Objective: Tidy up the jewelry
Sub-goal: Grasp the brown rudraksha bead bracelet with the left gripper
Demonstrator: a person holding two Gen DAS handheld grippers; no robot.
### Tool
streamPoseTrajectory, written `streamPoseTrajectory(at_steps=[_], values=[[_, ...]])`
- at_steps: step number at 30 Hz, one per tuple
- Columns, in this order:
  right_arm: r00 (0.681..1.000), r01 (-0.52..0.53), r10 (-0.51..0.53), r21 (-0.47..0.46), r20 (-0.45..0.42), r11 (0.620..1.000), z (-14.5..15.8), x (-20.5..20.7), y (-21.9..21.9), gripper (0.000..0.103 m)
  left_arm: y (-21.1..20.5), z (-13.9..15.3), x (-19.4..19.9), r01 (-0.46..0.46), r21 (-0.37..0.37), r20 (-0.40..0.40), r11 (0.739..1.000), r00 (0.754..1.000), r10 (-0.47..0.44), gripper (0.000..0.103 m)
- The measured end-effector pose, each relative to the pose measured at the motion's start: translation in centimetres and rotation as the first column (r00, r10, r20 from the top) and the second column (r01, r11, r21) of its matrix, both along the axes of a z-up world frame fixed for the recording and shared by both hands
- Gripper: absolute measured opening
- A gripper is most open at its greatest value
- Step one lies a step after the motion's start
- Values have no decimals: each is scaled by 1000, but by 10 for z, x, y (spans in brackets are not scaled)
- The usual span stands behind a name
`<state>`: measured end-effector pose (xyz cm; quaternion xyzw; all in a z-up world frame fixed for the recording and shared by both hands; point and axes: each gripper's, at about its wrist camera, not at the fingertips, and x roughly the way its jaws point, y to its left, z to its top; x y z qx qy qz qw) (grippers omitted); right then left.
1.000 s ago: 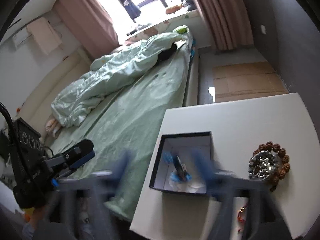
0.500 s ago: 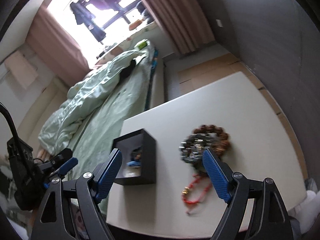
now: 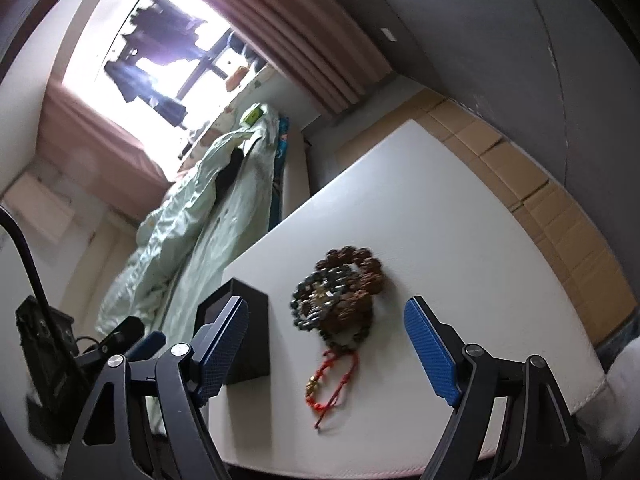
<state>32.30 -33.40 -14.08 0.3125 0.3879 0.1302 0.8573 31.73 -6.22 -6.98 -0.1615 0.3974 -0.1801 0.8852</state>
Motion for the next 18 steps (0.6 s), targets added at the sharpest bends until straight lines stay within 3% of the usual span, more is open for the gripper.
streamPoseTrajectory(at_steps=[5, 18], values=[[1000, 4, -3, 34, -24, 999, -20, 8, -10, 72, -15, -12, 23, 4, 31, -56, 1000, 998, -2, 52], [998, 33, -26, 121, -58, 992, -42, 20, -30, 69, -61, -47, 76, 142, 159, -195, 977, 975, -110, 42]])
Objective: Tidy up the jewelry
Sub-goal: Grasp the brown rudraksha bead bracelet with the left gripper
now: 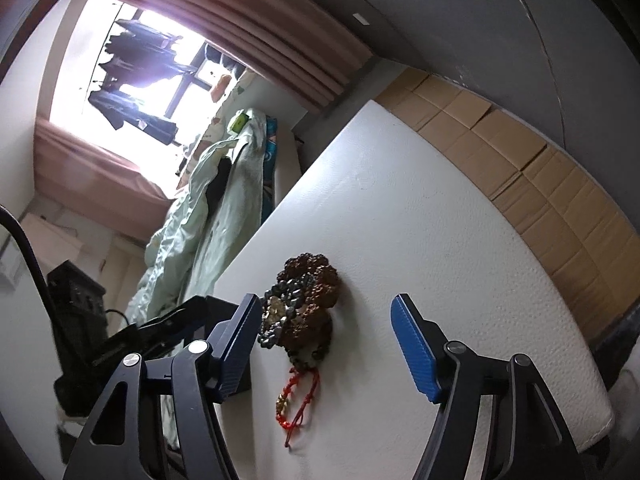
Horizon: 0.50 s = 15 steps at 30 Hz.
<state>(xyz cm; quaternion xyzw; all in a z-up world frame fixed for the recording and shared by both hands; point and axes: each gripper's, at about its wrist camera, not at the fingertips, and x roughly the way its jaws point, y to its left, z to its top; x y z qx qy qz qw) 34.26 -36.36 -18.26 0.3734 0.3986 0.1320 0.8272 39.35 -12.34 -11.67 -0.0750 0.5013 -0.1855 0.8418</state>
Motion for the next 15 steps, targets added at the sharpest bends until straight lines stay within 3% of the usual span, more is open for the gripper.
streamPoseTrajectory(at_steps=[7, 15], values=[[1000, 8, -9, -15, -21, 1000, -4, 3, -3, 69, -19, -14, 15, 33, 97, -29, 995, 999, -31, 39], [999, 2, -2, -7, -38, 1000, -7, 6, -3, 69, -28, -32, 26, 64, 134, -81, 989, 995, -53, 33]])
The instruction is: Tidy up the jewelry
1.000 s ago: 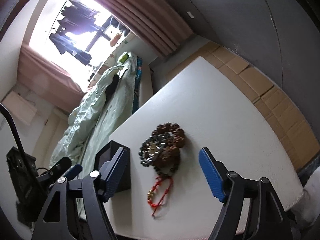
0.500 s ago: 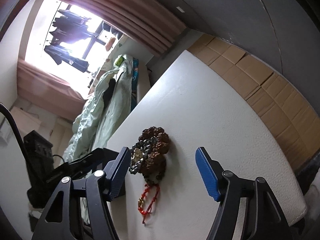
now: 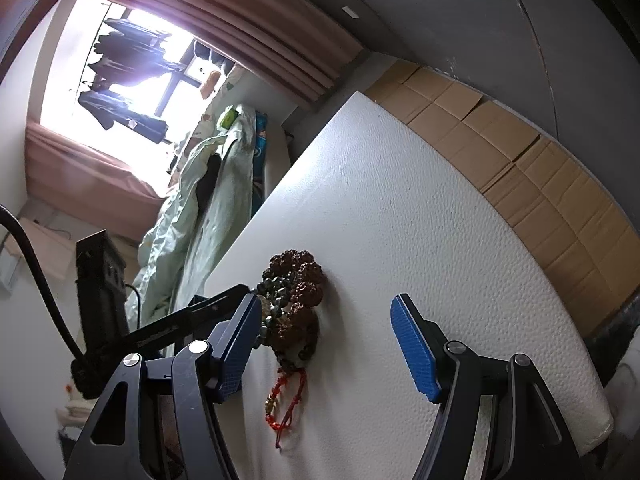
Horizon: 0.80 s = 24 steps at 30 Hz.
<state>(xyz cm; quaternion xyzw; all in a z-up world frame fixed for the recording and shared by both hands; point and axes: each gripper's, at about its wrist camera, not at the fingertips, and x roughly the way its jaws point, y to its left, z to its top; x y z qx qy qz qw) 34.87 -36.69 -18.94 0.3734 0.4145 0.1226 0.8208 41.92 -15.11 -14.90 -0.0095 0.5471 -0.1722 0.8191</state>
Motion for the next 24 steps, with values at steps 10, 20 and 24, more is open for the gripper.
streamPoseTrajectory(at_steps=[10, 20, 24], values=[[999, -40, 40, -14, -17, 999, -6, 13, 11, 68, 4, 5, -1, 18, -66, -2, 998, 1000, -18, 10], [995, -94, 90, -106, -43, 990, -7, 35, 32, 62, 10, 38, -19, 49, -155, 68, 987, 997, -38, 10], [993, -108, 100, -161, -54, 981, -7, 43, 40, 57, 19, 55, -30, 30, -198, 106, 980, 994, -9, 10]])
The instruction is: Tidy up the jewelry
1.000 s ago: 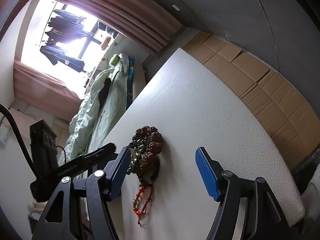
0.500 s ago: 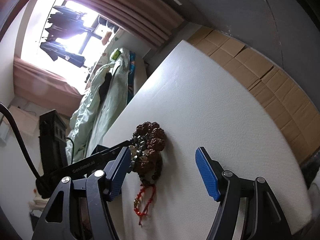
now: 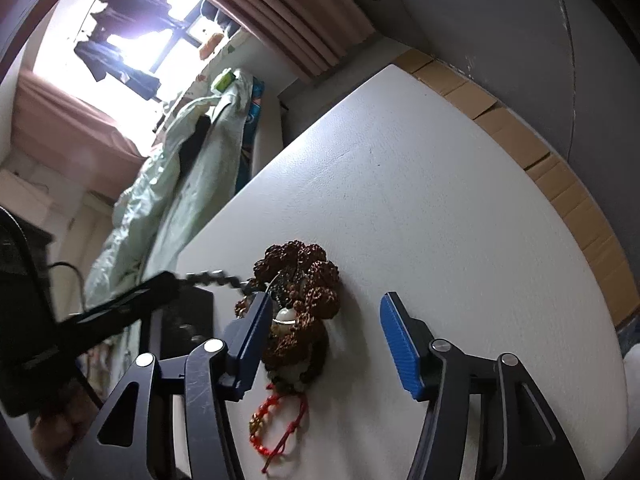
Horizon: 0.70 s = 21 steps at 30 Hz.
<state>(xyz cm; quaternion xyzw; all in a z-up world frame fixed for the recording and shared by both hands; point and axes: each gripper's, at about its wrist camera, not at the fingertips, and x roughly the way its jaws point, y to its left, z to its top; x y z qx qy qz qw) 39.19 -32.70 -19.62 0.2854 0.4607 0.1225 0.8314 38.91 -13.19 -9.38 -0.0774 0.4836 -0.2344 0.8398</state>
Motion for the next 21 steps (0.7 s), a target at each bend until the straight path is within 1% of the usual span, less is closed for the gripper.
streamPoseTrajectory(at_steps=[4, 8, 10, 11, 12, 16, 17, 19, 21], values=[[1000, -17, 17, -65, 7, 998, 3, 3, 11, 55, 21, 10, -9, -73, -71, 19, 995, 997, 75, 10], [1000, -28, 30, -128, 11, 991, 5, 7, 20, 55, 48, 9, -23, -170, -148, 8, 974, 985, 174, 10], [999, -30, 33, -180, 13, 983, 6, 9, 25, 49, 62, 5, -31, -220, -185, -11, 958, 975, 222, 10], [999, -33, 37, -210, 16, 977, 7, 10, 27, 48, 68, 4, -33, -243, -193, -16, 951, 970, 244, 10], [999, -33, 38, -229, 17, 973, 7, 11, 29, 44, 73, 4, -35, -260, -196, -17, 945, 965, 262, 10], [999, -27, 34, -301, 17, 953, 8, 11, 32, 29, 86, 10, -40, -281, -206, -2, 937, 958, 286, 10], [999, -29, 36, -305, 19, 952, 8, 10, 30, 29, 90, 12, -42, -281, -211, 2, 936, 958, 288, 10], [999, -43, 50, -291, 15, 956, 7, 10, 30, 21, 95, 14, -45, -276, -221, 9, 935, 958, 285, 10], [999, -39, 45, -287, 16, 957, 7, 9, 30, 20, 103, 17, -47, -278, -237, 13, 931, 957, 289, 10]])
